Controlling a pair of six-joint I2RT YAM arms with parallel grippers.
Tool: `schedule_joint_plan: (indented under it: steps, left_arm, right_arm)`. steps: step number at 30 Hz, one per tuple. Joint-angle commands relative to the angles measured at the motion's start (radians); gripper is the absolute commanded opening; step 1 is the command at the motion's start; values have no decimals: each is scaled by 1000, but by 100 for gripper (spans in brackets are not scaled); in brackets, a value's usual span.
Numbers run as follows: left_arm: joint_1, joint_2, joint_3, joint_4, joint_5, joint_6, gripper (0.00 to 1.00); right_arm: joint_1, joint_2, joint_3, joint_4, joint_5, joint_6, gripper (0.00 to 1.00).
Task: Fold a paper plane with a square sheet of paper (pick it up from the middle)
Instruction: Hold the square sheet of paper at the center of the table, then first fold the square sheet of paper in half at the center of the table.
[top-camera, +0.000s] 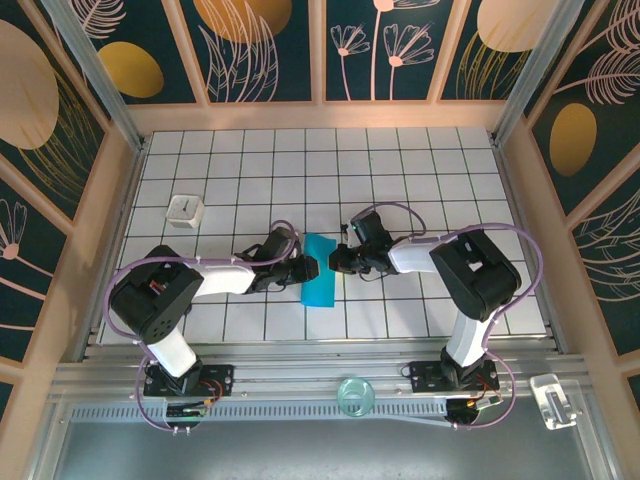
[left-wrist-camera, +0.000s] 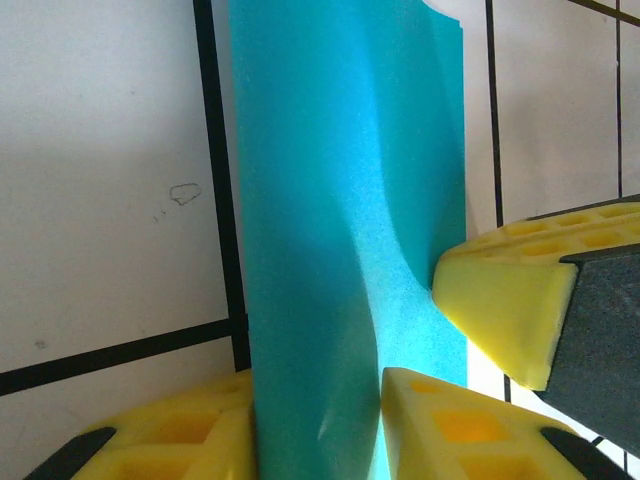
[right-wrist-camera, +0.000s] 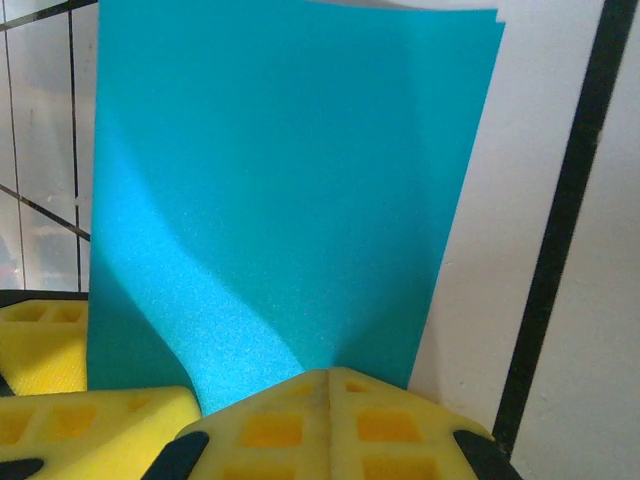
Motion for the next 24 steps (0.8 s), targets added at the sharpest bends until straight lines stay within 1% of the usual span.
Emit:
schedule_joint_plan:
  steps: [1, 3, 7, 11, 13, 15, 18, 21, 23, 24]
  left_arm:
    - [-21, 85, -36, -133, -24, 0, 39]
    - [-20, 69, -24, -149, -34, 0, 41]
    - [-18, 16, 12, -218, -99, 9, 51]
    - [-19, -100, 54, -304, -183, 14, 58]
    - [-19, -150, 67, -314, -192, 5, 59]
    - [-19, -189, 80, -302, -174, -12, 60]
    - [-19, -204, 95, -241, -84, -37, 54]
    - [-19, -158, 135, -202, 18, -37, 42]
    - [-19, -121, 160, -206, 24, -13, 33]
    - [-19, -105, 166, -206, 20, -2, 30]
  right_arm:
    - [7, 44, -2, -103, 100, -12, 0]
    - [8, 46, -3, -127, 122, -15, 0]
    - [12, 52, -1, -161, 157, -23, 0]
    - [15, 65, 5, -183, 177, -28, 0]
    - [16, 70, 6, -187, 182, -27, 0]
    - [16, 72, 7, -190, 186, -26, 0]
    - [18, 73, 7, -191, 191, -25, 0]
    - [18, 72, 4, -191, 195, -24, 0]
    - [18, 73, 3, -188, 197, -25, 0]
    - [19, 73, 0, -186, 197, -23, 0]
